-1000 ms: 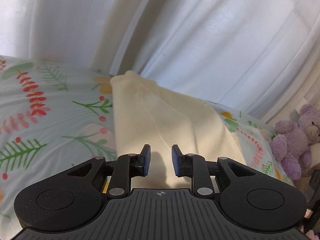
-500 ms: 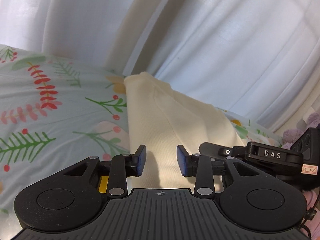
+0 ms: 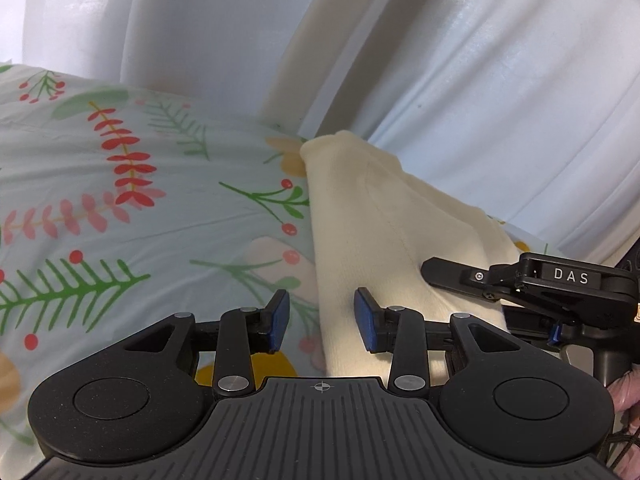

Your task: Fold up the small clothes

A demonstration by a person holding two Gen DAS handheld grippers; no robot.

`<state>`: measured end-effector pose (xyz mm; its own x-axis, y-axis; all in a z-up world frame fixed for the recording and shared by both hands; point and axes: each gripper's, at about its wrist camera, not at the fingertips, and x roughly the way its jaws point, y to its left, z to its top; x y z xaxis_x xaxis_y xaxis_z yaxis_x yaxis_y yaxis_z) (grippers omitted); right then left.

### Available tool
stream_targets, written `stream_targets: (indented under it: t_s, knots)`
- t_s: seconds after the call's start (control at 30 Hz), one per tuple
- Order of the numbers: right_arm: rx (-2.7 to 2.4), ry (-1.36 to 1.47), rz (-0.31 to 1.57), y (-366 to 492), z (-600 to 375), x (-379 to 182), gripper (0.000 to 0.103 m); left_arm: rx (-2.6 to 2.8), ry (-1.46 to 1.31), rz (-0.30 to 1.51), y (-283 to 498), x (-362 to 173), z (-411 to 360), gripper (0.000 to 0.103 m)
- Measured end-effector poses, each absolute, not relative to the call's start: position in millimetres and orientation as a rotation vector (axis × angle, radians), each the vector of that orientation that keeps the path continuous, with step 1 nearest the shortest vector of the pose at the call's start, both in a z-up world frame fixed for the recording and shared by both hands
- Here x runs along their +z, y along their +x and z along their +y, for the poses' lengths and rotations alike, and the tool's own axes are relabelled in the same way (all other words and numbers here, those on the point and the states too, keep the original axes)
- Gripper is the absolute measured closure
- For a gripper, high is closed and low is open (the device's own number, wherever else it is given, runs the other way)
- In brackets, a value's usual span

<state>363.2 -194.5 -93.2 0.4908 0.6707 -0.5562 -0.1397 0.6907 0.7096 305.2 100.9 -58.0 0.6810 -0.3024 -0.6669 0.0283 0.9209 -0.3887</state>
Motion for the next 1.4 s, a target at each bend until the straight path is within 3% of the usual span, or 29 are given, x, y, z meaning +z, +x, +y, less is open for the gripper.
stream_targets:
  t_s: [0.1, 0.17, 0.53, 0.73, 0.83, 0.87, 0.93, 1.0, 1.07, 1.1, 1.13, 1.17, 1.4]
  knots:
    - [0.540, 0.690, 0.959, 367.5, -195.5, -96.9, 0.073, -0.197, -0.336, 0.803, 305.5, -56.3, 95.0, 0.064]
    - [0.534, 0.671, 0.949, 366.7, -192.3, -95.5, 0.083, -0.197, -0.328, 0.800, 305.7, -55.6, 93.1, 0.064]
    - [0.375, 0.121, 0.637, 303.4, -192.0, -25.1, 0.087, -0.260, -0.297, 0.744, 297.4, -28.0, 69.5, 0.064]
    - [0.235, 0.043, 0.704, 293.9, -232.9, -45.2, 0.088, -0.351, -0.285, 0.824, 307.8, -46.5, 32.6, 0.064]
    - [0.234, 0.158, 0.761, 298.0, -255.7, -59.6, 0.085, -0.347, -0.345, 0.858, 314.7, -57.7, 29.7, 0.057]
    - [0.247, 0.253, 0.772, 300.7, -267.6, -62.1, 0.080, -0.347, -0.354, 0.864, 316.9, -59.7, 30.6, 0.055]
    - [0.267, 0.432, 0.815, 311.6, -281.6, -70.3, 0.076, -0.350, -0.377, 0.877, 319.9, -61.0, 34.6, 0.055]
    - [0.306, 0.567, 0.843, 320.0, -287.0, -78.5, 0.065, -0.354, -0.376, 0.883, 320.6, -62.1, 36.7, 0.055]
    - [0.313, 0.553, 0.855, 325.7, -280.1, -78.6, 0.064, -0.353, -0.348, 0.877, 319.4, -59.1, 34.5, 0.055]
    - [0.302, 0.498, 0.850, 326.5, -272.6, -75.6, 0.066, -0.348, -0.326, 0.871, 318.0, -57.2, 32.0, 0.055]
    - [0.287, 0.401, 0.832, 325.2, -261.0, -70.2, 0.083, -0.340, -0.309, 0.865, 316.6, -54.5, 30.1, 0.055]
    - [0.277, 0.303, 0.807, 322.9, -248.8, -62.4, 0.085, -0.332, -0.297, 0.860, 315.3, -50.9, 27.6, 0.055]
    - [0.124, 0.009, 0.556, 297.5, -228.2, -21.1, 0.087, -0.339, -0.267, 0.821, 306.8, -32.3, 21.8, 0.055]
